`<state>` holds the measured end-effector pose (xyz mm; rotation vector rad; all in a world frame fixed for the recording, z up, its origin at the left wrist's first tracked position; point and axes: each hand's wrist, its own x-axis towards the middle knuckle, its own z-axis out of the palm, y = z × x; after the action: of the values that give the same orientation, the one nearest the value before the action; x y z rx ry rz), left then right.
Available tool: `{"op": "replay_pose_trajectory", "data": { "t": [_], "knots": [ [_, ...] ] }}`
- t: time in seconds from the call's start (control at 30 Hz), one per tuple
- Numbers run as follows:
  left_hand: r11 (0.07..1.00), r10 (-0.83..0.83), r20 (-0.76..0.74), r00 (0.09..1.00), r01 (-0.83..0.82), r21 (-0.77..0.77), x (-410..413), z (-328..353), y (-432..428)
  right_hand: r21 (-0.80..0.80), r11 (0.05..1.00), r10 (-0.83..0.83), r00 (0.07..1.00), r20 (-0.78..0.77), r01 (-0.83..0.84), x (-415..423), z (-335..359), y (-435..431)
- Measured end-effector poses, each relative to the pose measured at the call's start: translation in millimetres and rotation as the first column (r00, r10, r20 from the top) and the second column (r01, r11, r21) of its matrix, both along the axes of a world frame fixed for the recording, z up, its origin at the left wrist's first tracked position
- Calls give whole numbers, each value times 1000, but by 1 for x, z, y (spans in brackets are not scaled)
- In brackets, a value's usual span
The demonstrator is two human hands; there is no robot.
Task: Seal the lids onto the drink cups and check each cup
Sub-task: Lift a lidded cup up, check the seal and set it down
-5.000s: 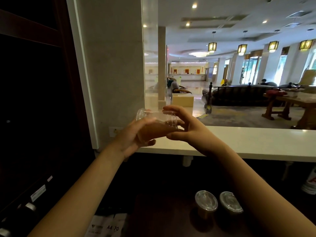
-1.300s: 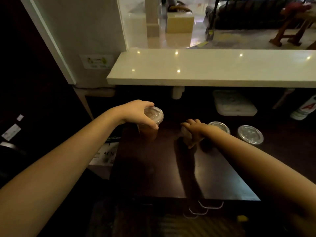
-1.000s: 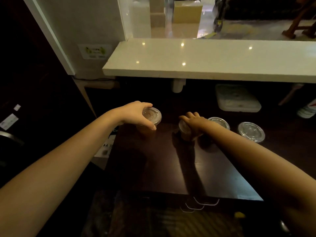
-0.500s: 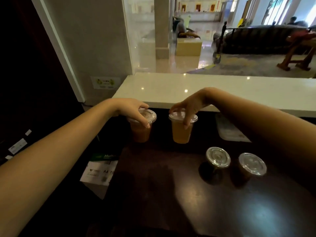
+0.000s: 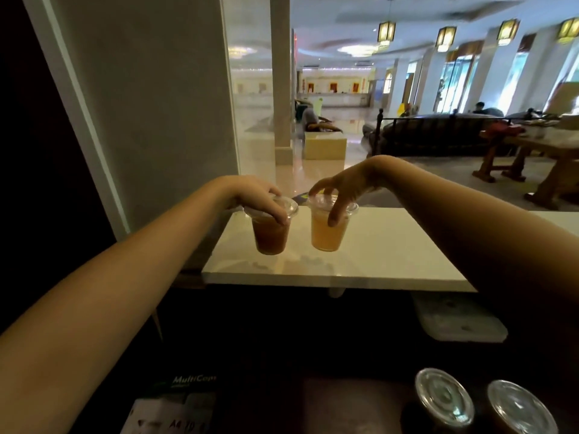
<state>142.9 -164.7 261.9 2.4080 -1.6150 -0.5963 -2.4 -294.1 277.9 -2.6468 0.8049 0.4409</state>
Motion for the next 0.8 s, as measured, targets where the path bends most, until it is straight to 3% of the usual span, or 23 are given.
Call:
{"op": "replay_pose_trajectory", "data": {
  "t": [0.27,0.43,0.63,0.8],
  "knots": [
    [999,44,-80,996,-46,-21,35,-48,-44,-112,993,-28,999,-37,24,26,-45,-31],
    [997,59,-156,986,-64,-32,41,-62,-53,-85,995,-46,999,-21,44,29,-54,-41],
    [999,16,-116,993,-12,29,31,-44,-40,-101,994,-44,998,-48,39,18,-46,-33],
    [991,24,-45,999,-30,-129,-4,-20,-28,0,997,-71,997,-38,71,-19,-30,-36]
  ]
}}
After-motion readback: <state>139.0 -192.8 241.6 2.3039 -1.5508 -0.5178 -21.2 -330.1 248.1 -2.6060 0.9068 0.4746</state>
